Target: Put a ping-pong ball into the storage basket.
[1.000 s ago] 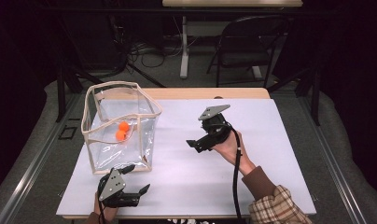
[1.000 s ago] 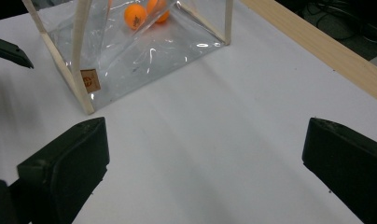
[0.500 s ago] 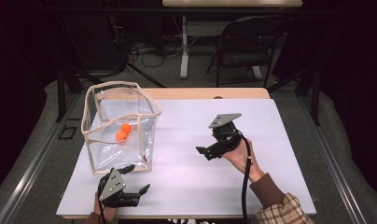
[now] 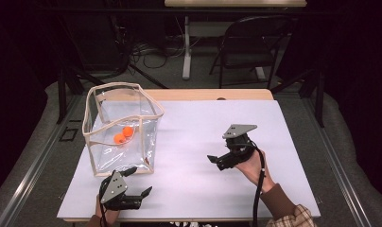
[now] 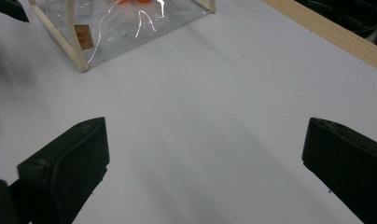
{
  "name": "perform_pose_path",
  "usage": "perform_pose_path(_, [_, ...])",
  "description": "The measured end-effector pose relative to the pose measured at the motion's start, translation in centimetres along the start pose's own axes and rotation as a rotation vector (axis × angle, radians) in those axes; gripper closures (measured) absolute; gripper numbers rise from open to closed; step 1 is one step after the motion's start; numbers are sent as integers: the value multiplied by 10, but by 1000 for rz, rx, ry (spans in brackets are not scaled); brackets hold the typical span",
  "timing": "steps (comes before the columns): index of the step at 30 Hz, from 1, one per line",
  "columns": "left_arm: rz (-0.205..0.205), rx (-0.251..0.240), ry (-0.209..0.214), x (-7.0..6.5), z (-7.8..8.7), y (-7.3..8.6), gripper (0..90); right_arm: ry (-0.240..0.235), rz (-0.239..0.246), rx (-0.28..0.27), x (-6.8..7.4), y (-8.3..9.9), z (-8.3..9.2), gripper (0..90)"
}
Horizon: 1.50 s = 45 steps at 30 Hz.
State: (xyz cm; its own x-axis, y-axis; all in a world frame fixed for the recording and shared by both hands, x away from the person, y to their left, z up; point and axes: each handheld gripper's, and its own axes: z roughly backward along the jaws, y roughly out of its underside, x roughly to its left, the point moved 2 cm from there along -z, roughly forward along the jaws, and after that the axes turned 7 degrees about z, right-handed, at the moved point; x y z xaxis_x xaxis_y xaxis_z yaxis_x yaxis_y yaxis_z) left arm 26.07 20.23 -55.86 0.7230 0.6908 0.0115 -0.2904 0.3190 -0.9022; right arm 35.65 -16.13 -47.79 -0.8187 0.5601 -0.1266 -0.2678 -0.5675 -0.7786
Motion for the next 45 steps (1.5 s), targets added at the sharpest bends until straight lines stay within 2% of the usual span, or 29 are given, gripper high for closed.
perform_pose_path(9, [-1,2,-1,0,0,0,161,26,-18,-22,2,22,13,2])
perform_pose_path(18, [-5,2,0,0,0,0,161,41,-7,-47,7,39,20,2])
perform_pose_path(40, [-4,3,-1,-1,-1,0,161,79,47,-77,25,78,23,1])
perform_pose_path(45, [-3,2,0,-1,-1,0,161,88,69,-102,29,87,26,1])
